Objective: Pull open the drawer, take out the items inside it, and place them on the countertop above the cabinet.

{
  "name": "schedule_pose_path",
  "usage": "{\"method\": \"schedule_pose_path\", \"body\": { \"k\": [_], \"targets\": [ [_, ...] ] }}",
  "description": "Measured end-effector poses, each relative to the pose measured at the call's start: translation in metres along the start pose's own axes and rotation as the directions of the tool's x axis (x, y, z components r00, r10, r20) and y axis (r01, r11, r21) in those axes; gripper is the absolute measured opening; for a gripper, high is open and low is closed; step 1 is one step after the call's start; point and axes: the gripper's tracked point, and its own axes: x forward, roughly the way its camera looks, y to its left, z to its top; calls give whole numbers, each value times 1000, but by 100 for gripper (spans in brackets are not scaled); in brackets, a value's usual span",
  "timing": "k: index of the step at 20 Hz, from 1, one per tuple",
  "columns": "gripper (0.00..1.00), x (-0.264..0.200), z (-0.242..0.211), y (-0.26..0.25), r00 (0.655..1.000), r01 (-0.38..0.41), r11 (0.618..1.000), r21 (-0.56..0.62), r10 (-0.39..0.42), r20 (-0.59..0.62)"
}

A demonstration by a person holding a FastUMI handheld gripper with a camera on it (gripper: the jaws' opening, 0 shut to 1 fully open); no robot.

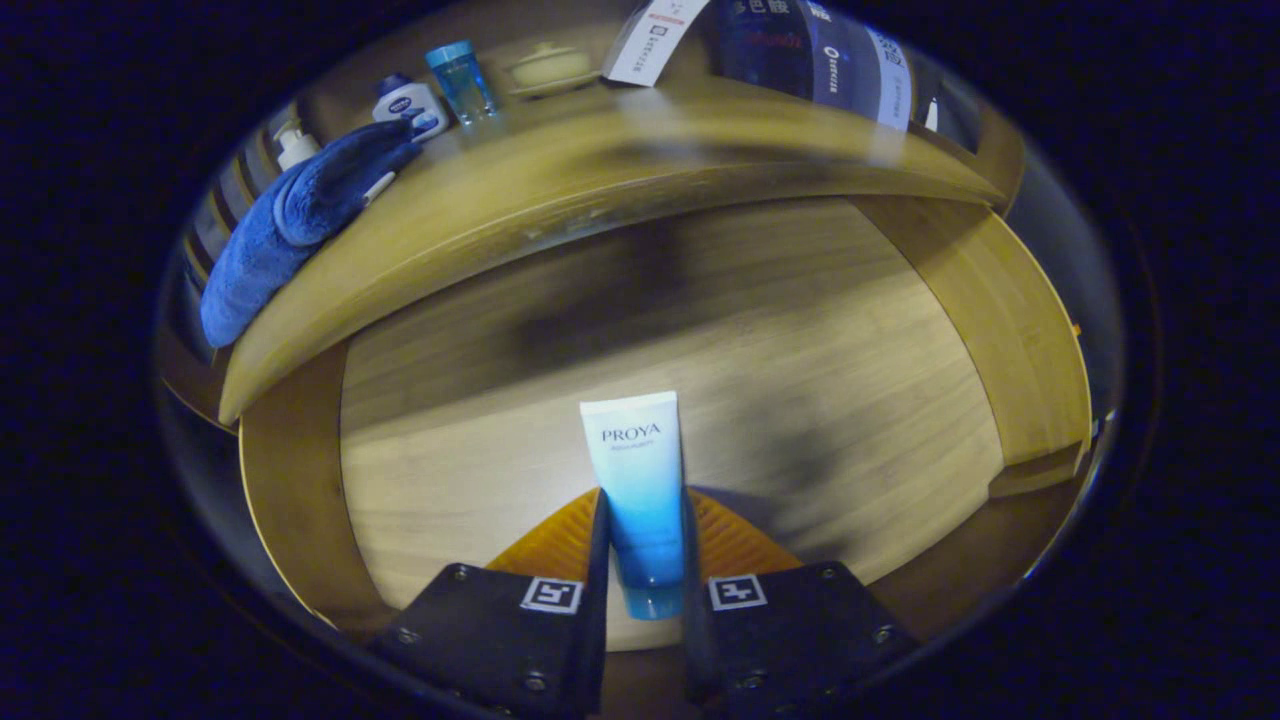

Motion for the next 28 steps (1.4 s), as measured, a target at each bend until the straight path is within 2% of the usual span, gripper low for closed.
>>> {"method": "schedule_pose_path", "body": {
  "k": [3, 16, 22, 28],
  "targets": [
    [32, -9, -3, -10, 998, 59, 996, -60, -60, -2],
    [32, -112, 51, -10, 967, 147, 988, -37, -135, 216],
    [31, -138, 103, 9, 948, 109, 992, -57, -86, 305],
    [31, -109, 149, 28, 953, 40, 996, -76, -15, 303]
  ]
}}
